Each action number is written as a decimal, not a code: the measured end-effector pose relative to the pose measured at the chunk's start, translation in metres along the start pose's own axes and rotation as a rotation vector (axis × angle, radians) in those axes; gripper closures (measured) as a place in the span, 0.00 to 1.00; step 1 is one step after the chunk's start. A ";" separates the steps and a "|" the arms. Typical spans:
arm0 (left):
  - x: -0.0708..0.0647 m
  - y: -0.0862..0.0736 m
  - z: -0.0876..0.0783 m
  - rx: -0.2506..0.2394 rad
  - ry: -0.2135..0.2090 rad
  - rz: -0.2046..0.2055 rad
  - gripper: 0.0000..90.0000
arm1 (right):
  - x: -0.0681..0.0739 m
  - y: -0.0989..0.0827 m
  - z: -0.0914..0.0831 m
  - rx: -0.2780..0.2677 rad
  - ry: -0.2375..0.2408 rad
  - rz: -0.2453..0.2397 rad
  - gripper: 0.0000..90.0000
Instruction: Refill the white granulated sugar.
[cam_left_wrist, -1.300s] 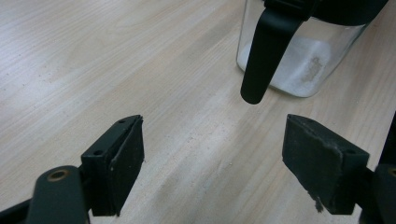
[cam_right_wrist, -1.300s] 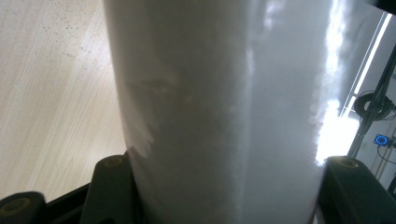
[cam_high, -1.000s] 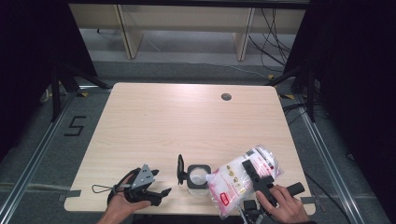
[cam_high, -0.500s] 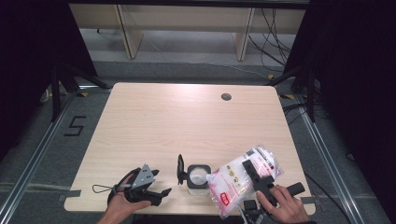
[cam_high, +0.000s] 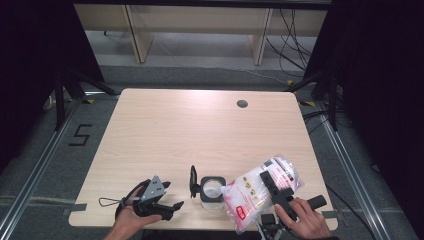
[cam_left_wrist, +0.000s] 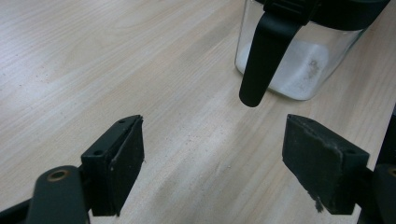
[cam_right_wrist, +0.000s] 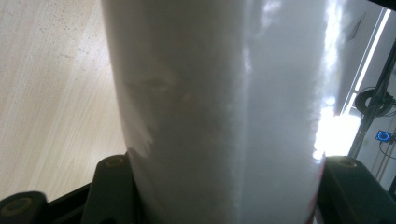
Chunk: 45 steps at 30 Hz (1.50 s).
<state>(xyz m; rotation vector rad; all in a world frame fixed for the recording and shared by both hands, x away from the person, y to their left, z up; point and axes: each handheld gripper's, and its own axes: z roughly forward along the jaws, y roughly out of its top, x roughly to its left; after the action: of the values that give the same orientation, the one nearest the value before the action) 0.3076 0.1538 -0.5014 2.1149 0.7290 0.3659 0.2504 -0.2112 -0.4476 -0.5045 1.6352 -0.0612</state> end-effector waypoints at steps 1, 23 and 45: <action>0.000 0.000 0.000 -0.001 -0.003 0.002 0.23 | 0.000 0.000 0.000 0.005 0.004 0.002 0.50; 0.000 0.000 0.000 -0.009 0.002 -0.007 0.23 | -0.003 0.000 0.001 0.000 -0.006 -0.029 0.50; -0.001 0.000 0.000 -0.023 -0.010 -0.024 0.23 | -0.004 -0.002 0.000 0.002 -0.001 -0.033 0.50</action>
<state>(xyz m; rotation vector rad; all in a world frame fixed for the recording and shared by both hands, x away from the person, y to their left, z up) 0.3065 0.1528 -0.5018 2.0837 0.7402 0.3488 0.2514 -0.2113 -0.4435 -0.5304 1.6256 -0.0867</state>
